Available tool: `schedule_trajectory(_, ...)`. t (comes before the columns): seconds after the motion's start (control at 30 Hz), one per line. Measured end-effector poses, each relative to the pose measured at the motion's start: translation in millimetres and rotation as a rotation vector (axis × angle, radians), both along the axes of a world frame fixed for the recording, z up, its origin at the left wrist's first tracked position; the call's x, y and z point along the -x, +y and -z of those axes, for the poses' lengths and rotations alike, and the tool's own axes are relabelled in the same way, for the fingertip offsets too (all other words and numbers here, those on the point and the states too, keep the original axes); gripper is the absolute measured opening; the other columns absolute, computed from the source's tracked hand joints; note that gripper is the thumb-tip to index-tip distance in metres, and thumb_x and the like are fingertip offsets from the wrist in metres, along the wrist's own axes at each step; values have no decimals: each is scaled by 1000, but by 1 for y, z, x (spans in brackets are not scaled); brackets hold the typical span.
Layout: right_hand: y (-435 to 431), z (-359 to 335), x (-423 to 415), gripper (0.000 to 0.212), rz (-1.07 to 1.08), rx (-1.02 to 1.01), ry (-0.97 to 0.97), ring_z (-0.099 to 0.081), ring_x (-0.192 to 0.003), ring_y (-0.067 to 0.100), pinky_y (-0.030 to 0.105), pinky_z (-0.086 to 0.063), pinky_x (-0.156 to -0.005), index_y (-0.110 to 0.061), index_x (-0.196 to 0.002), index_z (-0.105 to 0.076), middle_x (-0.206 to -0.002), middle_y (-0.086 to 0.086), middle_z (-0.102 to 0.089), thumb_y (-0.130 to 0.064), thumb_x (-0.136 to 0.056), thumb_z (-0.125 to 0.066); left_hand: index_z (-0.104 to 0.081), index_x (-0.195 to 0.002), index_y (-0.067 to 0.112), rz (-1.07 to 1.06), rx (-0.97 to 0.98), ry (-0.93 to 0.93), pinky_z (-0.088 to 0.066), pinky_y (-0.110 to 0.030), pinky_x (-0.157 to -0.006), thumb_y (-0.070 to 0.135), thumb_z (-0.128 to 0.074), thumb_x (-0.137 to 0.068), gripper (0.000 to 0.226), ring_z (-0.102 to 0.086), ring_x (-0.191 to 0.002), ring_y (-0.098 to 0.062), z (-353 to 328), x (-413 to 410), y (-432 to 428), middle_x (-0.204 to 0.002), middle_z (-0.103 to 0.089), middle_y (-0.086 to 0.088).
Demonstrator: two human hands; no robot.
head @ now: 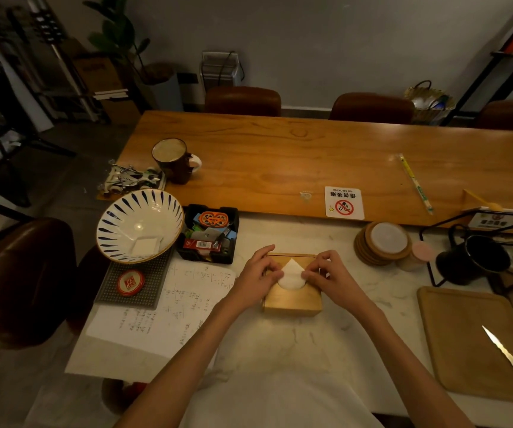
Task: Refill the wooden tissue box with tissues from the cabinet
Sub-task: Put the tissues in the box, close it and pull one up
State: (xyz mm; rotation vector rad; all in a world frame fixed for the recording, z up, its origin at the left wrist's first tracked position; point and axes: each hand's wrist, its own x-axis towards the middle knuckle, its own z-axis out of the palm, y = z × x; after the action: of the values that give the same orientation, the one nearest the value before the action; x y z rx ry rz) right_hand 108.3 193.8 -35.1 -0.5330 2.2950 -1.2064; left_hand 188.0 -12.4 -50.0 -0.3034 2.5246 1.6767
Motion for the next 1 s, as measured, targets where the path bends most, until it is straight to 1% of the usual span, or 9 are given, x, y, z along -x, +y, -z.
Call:
schedule_trajectory(0.03, 1, 1, 0, 6, 1, 1, 0, -52, -85, 13, 21, -46, -76, -30, -87, -69, -104, -4, -45, -25, -85, -72, -63, -86, 18, 12, -7, -6, -36, -41, -110, 20, -65, -90, 4, -39, -134, -10, -1, 0, -1, -153, -33, 8)
schedule_trajectory(0.13, 5, 1, -1, 9, 9, 6, -7, -55, -85, 16, 23, -48, -75, -30, -87, -68, -104, -2, -48, -26, -83, -74, -66, -93, 10, 46, -53, -20, -33, -32, -106, 17, -68, -88, 9, -32, -137, -9, -2, -2, -3, -156, -28, 8)
schedule_trajectory(0.2, 6, 2, -2, 7, 13, 13, -22, -56, -88, 18, 27, -51, -76, -30, -86, -68, -104, -2, -48, -25, -83, -73, -66, -92, 8, 60, -94, -27, -31, -30, -107, 14, -69, -87, 8, -28, -137, -7, -4, -4, -5, -157, -25, 8)
schedule_trajectory(0.3, 5, 4, -2, 4, 24, 29, -43, -55, -90, 21, 33, -52, -77, -27, -85, -68, -103, -1, -47, -25, -84, -72, -65, -87, 11, 55, -104, -25, -30, -29, -107, 11, -68, -87, 3, -28, -137, -7, -6, -4, -5, -156, -27, 5)
schedule_trajectory(0.43, 3, 6, 0, 7, 39, 31, -48, -53, -87, 18, 26, -50, -74, -19, -88, -70, -100, -1, -47, -24, -84, -71, -62, -81, 18, 41, -79, -24, -32, -31, -108, 10, -67, -88, 11, -32, -138, -12, -5, -2, -3, -154, -30, 4)
schedule_trajectory(0.53, 2, 5, 0, 11, 39, 35, -52, -53, -87, 17, 27, -50, -75, -14, -90, -71, -101, 1, -47, -23, -84, -72, -60, -79, 22, 47, -75, -22, -33, -32, -108, 9, -67, -88, 17, -33, -137, -12, -5, -2, -4, -153, -31, 4)
schedule_trajectory(0.73, 3, 3, 0, 4, 15, 27, -55, -54, -92, 22, 33, -51, -81, -23, -88, -70, -103, 2, -49, -23, -85, -71, -61, -81, 19, 63, -79, -28, -31, -30, -108, 10, -66, -88, 13, -31, -138, -12, -4, -2, -5, -154, -30, 5)
schedule_trajectory(0.87, 8, 0, -3, 15, -4, 32, -36, -56, -91, 22, 35, -51, -81, -35, -90, -67, -103, 4, -52, -24, -82, -74, -63, -90, 13, 106, -116, -34, -33, -36, -112, 13, -63, -92, 1, -29, -139, -9, -4, -4, -11, -157, -25, 8)
schedule_trajectory(1.0, 7, 2, -5, 14, 38, 49, -22, -57, -89, 23, 39, -53, -80, -34, -87, -68, -101, 7, -54, -23, -83, -73, -63, -90, 15, 84, -97, -22, -37, -42, -112, 14, -63, -92, 2, -33, -138, -8, -7, -3, -12, -154, -30, 8)
